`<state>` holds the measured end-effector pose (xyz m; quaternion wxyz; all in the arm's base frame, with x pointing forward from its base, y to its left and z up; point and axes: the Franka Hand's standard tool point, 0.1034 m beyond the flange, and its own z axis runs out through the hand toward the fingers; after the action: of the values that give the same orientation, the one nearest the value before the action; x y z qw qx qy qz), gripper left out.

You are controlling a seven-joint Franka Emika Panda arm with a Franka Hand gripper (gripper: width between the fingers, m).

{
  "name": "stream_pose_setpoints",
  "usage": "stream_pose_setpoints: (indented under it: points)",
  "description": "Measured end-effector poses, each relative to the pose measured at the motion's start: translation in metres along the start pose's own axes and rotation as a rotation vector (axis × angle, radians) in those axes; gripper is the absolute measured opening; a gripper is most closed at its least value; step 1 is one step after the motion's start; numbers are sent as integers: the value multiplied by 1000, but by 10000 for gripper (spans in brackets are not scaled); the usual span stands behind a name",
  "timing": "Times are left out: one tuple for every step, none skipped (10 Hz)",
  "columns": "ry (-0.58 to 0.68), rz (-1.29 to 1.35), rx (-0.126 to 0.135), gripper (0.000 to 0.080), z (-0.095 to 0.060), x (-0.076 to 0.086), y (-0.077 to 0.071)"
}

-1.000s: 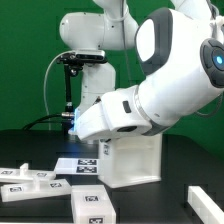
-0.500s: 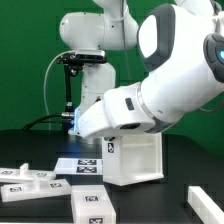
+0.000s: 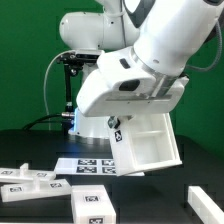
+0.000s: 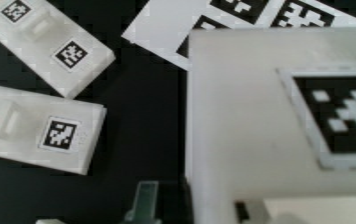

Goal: Assemble cabinet

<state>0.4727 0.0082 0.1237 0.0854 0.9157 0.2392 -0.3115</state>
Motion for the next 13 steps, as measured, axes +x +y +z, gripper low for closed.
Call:
stream_pose_setpoints:
  points:
    - [96, 9, -2, 32, -3, 8, 4]
    - [170, 89, 57, 32, -5, 9, 12]
    - [245, 129, 80, 32, -10, 8, 32]
    - [322, 63, 50, 32, -12, 6, 47]
    - [400, 71, 35, 32, -13, 9, 49]
    - [477, 67, 22, 32, -13, 10, 50]
    - [529, 69, 13, 32, -11, 9, 52]
    - [567, 121, 39, 32, -11, 12, 53]
    - [616, 261, 115, 32, -15, 23, 53]
    - [656, 353, 156, 32, -20, 38, 50]
    - [700, 414, 161, 32, -23, 53, 44]
    - [688, 440, 175, 32, -22, 62, 36]
    - [689, 412, 164, 32, -22, 61, 37]
